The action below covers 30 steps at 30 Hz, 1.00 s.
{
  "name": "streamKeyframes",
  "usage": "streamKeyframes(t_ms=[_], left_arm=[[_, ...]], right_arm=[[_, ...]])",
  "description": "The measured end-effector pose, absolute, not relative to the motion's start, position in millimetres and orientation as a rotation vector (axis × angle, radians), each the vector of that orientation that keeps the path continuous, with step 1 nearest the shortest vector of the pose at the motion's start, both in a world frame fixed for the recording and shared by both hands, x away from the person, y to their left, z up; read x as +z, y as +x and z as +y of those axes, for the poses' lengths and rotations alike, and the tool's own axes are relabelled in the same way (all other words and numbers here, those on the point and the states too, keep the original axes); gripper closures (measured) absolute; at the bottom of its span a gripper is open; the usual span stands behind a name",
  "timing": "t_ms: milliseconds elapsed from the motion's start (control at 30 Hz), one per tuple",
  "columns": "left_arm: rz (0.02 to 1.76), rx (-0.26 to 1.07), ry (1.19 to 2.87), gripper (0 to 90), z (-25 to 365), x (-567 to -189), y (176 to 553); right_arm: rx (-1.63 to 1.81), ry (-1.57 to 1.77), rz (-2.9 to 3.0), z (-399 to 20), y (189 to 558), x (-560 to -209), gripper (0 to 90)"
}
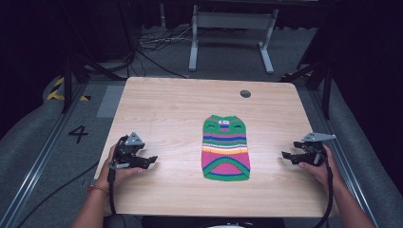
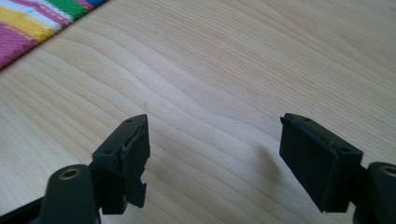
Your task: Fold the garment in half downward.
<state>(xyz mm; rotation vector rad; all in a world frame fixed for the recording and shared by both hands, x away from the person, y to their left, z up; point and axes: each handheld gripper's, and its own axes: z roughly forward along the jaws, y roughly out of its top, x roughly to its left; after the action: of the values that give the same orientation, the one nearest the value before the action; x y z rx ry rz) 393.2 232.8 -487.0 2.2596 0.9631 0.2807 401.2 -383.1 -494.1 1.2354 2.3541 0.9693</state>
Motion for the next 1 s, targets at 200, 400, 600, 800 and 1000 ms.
streamKeyframes(t_ms=[200, 400, 600, 800, 1000], left_arm=[[0.928, 0.290, 2.271, 25.3, 218.1, -477.4, 410.7], [0.889, 0.291, 2.283, 26.0, 198.7, -472.4, 426.8], [0.867, 0.282, 2.296, 26.9, 184.9, -472.6, 438.3], [0.846, 0.284, 2.286, 28.0, 172.8, -469.1, 448.8], [0.832, 0.288, 2.277, 28.2, 160.2, -466.3, 461.1]], right_arm=[[1.000, 1.186, 2.373, -367.7, 405.7, -476.4, 26.4], [0.998, 1.157, 2.389, -357.0, 414.3, -468.8, 26.7], [0.995, 1.123, 2.410, -345.4, 423.9, -466.3, 28.0], [0.998, 1.093, 2.404, -333.0, 435.5, -460.8, 29.1], [1.002, 1.088, 2.417, -320.2, 450.9, -456.6, 29.3]])
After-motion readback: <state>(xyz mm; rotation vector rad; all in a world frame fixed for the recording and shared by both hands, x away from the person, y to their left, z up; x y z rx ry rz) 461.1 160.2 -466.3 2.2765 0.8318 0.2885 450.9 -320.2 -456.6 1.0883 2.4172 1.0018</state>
